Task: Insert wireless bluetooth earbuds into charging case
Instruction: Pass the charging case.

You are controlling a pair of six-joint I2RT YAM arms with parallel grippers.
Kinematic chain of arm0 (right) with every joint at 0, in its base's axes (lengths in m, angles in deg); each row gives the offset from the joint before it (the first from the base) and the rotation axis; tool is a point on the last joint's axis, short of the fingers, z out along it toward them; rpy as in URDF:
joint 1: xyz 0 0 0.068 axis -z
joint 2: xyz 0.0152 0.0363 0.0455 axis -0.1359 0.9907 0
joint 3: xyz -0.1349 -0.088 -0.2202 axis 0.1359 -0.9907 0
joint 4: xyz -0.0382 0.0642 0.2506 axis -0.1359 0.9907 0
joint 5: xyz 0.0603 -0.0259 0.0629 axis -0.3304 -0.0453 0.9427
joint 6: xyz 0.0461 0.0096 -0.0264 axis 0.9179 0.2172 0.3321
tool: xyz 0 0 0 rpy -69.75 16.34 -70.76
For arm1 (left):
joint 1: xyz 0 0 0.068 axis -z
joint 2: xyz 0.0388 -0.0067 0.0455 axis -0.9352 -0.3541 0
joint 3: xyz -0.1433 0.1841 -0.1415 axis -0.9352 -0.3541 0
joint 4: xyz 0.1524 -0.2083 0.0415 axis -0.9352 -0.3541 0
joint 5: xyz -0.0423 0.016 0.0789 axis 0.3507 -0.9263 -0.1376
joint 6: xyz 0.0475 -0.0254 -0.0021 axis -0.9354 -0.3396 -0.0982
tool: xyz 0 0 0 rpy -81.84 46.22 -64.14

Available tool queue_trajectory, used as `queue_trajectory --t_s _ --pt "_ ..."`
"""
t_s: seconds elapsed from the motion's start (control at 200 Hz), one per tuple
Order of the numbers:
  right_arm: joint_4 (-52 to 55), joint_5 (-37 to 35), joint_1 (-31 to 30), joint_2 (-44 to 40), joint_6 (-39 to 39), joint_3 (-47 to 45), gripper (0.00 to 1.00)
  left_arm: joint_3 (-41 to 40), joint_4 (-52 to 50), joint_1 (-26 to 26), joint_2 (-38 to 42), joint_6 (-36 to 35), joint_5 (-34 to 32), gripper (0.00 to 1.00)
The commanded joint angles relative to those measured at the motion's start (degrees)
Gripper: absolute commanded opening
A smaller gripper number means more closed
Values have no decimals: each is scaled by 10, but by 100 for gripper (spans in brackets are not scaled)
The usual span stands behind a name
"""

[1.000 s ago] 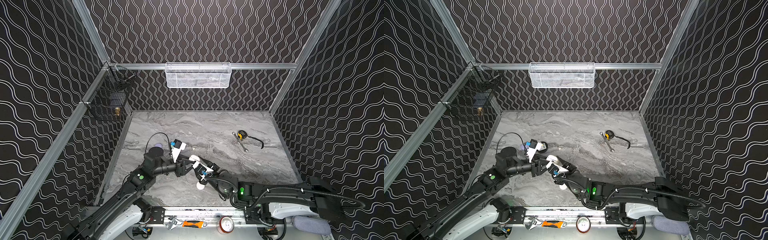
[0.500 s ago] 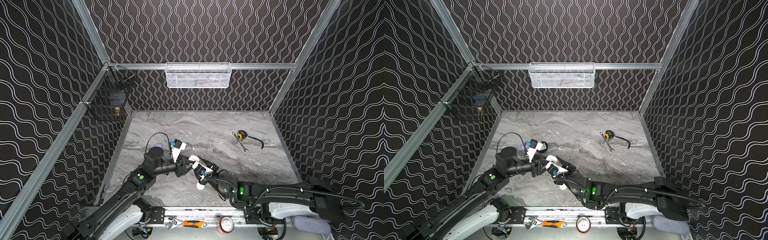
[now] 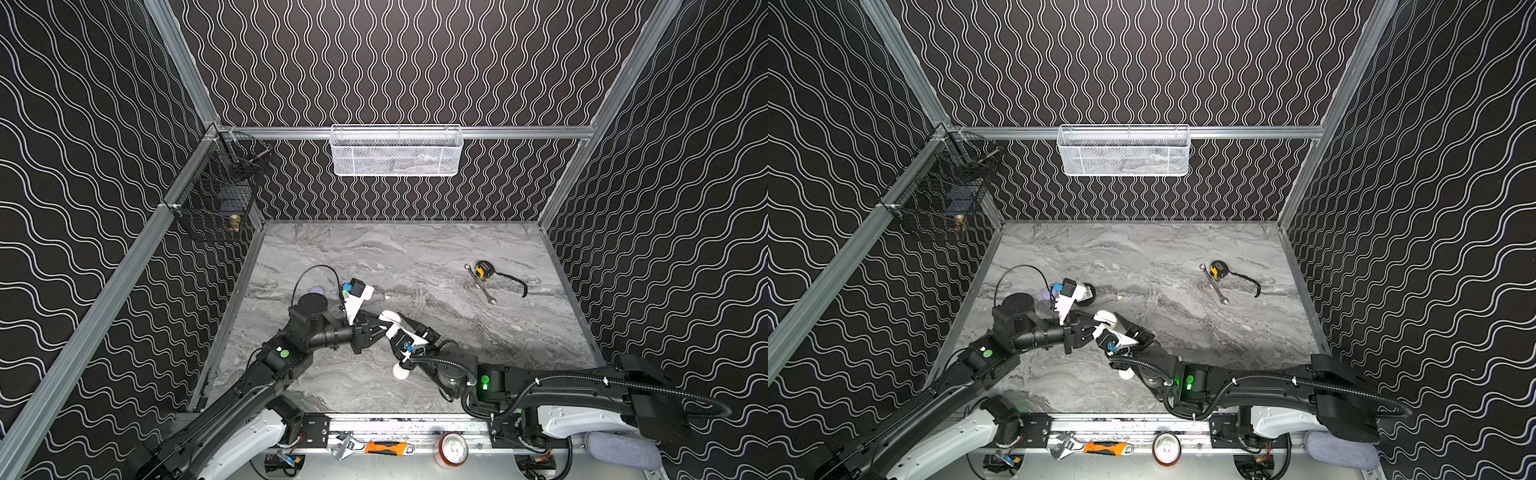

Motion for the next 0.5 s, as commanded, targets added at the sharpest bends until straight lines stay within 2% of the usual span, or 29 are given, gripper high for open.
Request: queue_trajectory --t_s 0.0,0.06,0.185,0.26,0.365,0.445,0.495 --pt "-39 17 -1 -24 14 -13 59 -14 39 1 -4 -6 -24 11" --pt "-44 28 -1 -46 23 -29 66 -28 67 0 -6 -16 -35 7" --pt "-42 67 -2 -113 51 -70 69 -75 162 1 -13 -32 -60 0" --pt "-31 92 -2 -155 73 -86 71 -122 284 2 -25 -39 -49 0" --pt "-25 109 0 -195 103 -100 70 -193 433 7 -32 -63 -103 0" --pt "-25 100 1 -199 117 -99 70 -238 576 11 -55 -130 -39 0" --pt "-16 93 1 -191 127 -90 69 -257 638 16 -79 -130 -45 0"
